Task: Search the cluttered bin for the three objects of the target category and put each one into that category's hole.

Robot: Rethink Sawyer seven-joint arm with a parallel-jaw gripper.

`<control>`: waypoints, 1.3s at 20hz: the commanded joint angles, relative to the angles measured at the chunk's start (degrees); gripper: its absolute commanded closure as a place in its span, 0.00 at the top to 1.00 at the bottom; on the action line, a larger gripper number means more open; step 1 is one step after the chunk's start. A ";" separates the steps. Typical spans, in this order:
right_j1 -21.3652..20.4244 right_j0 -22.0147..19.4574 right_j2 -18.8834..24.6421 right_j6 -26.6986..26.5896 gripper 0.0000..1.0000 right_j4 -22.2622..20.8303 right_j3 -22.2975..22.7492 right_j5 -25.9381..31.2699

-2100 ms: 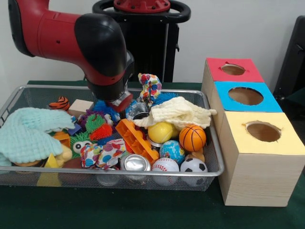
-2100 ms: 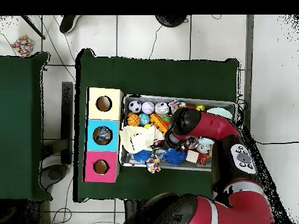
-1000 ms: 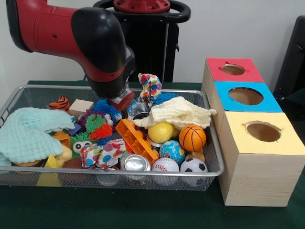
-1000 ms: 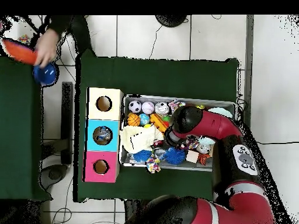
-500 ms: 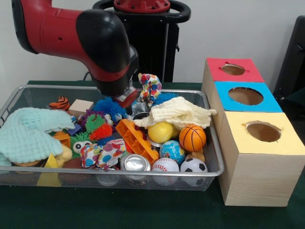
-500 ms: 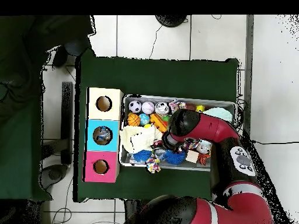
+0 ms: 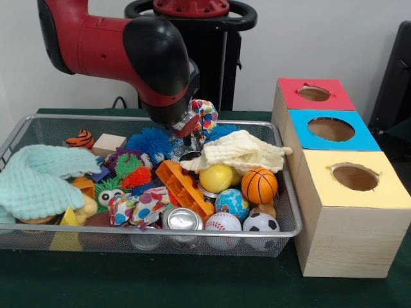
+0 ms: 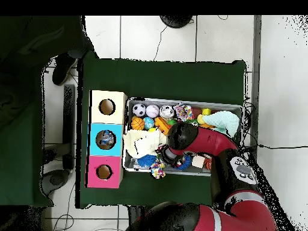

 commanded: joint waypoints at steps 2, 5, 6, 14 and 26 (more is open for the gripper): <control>2.16 0.65 4.79 1.89 1.00 2.34 2.40 -5.30; 2.90 0.77 4.57 1.89 1.00 2.01 2.16 -6.21; 3.23 0.82 4.43 1.87 1.00 1.84 1.81 -6.22; 7.65 1.53 3.51 1.48 1.00 0.57 -3.30 -4.49; 9.51 2.81 2.29 1.38 1.00 -0.71 -5.92 -4.99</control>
